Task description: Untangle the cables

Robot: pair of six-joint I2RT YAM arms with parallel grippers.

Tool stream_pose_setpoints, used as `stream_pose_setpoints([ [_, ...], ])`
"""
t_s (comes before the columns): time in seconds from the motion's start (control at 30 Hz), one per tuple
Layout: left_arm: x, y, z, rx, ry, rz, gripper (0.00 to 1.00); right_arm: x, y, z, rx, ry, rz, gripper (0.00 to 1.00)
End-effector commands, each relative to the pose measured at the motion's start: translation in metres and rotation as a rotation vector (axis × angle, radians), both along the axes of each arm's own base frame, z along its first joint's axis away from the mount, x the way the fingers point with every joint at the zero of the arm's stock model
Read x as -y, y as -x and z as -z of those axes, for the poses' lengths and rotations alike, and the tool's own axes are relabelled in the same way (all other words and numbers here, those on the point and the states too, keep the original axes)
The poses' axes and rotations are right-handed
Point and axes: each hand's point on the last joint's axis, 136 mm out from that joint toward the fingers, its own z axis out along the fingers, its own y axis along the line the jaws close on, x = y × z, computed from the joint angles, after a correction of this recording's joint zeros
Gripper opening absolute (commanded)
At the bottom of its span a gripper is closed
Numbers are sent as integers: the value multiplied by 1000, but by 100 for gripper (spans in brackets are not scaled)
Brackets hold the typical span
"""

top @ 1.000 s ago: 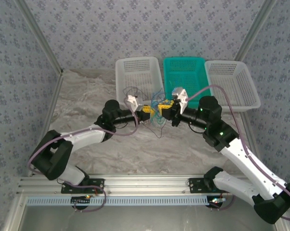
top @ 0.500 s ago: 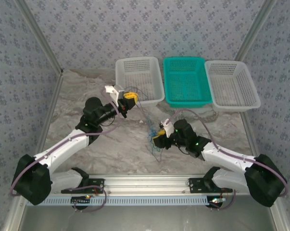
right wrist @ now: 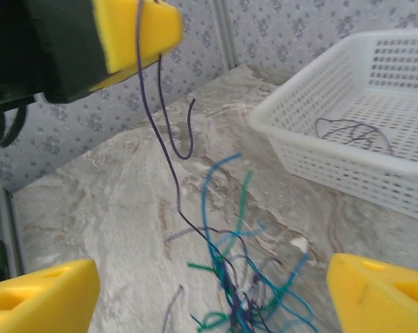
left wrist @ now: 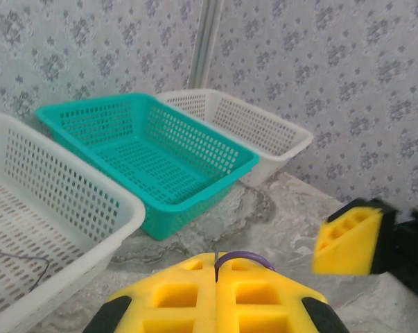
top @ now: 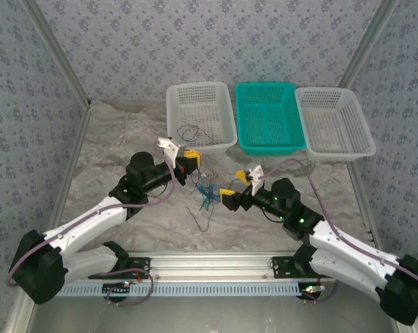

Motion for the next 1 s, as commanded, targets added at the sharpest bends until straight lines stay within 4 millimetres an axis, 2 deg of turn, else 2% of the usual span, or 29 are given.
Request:
stream_pose_setpoints([
  [0.0, -6, 8, -24, 52, 30, -18, 0, -36, -12, -13, 49, -20, -88, 77],
  [0.1, -10, 10, -31, 59, 31, -30, 0, -67, -27, 15, -10, 11, -152, 71],
  [0.17, -13, 12, -37, 68, 33, -42, 0, -79, -35, 34, -46, 39, -167, 65],
  [0.3, -23, 13, -51, 89, 40, -81, 0, -81, -46, 72, -95, 76, -132, 59],
  [0.4, -35, 9, -63, 89, 51, -151, 0, -75, -45, 99, -139, 126, -109, 56],
  [0.43, -40, 8, -68, 87, 57, -178, 0, -73, -43, 107, -152, 140, -106, 51],
  [0.5, -52, 4, -77, 80, 59, -243, 0, -64, -42, 121, -170, 167, -79, 32],
  [0.63, -79, -7, -86, 34, 80, -388, 0, -47, -44, 139, -202, 194, -25, 29],
  [0.77, -108, -23, -84, -52, 116, -501, 0, -33, -49, 155, -237, 229, 29, 10],
  [0.97, -147, -29, -92, -78, 150, -611, 0, -5, -60, 176, -287, 239, 183, 6],
])
